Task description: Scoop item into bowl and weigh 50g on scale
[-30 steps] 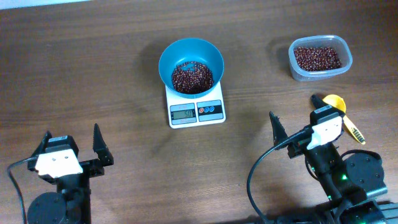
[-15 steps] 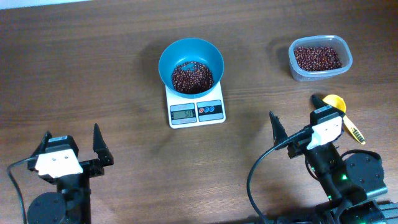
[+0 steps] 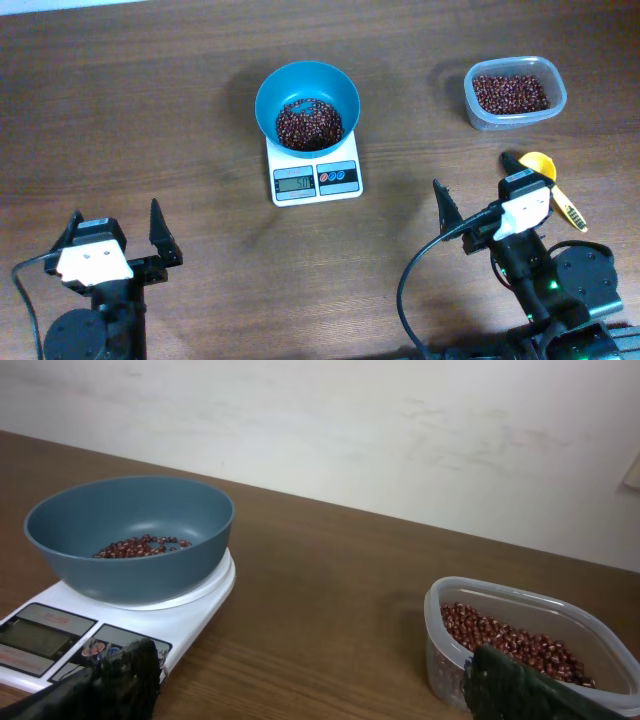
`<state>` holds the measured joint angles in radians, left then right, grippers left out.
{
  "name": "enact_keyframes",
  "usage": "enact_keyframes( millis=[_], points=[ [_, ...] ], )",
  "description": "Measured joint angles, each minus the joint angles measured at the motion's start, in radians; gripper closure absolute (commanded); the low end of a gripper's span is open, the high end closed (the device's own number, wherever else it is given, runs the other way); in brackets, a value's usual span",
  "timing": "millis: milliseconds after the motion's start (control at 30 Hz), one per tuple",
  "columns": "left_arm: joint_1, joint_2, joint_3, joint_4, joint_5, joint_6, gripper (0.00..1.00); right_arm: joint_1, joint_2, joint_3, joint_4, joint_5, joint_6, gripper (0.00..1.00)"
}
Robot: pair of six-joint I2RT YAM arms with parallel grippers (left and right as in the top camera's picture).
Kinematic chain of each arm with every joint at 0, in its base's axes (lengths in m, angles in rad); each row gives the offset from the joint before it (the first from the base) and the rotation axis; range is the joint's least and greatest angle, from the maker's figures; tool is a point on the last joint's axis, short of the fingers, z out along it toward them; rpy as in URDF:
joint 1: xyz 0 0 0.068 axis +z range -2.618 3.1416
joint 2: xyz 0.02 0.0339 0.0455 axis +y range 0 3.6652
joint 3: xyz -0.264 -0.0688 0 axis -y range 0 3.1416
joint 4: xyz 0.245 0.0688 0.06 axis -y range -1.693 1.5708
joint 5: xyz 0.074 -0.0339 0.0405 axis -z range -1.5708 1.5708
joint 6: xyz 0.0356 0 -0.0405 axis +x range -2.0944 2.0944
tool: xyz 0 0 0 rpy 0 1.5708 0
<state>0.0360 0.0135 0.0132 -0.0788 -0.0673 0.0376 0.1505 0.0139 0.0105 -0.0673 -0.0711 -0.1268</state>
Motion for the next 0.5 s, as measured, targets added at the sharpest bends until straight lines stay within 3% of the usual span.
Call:
enact_keyframes(
  millis=[500],
  points=[
    [0.000, 0.000, 0.000, 0.000, 0.000, 0.000, 0.01, 0.000, 0.000, 0.000, 0.000, 0.000, 0.000, 0.01]
  ],
)
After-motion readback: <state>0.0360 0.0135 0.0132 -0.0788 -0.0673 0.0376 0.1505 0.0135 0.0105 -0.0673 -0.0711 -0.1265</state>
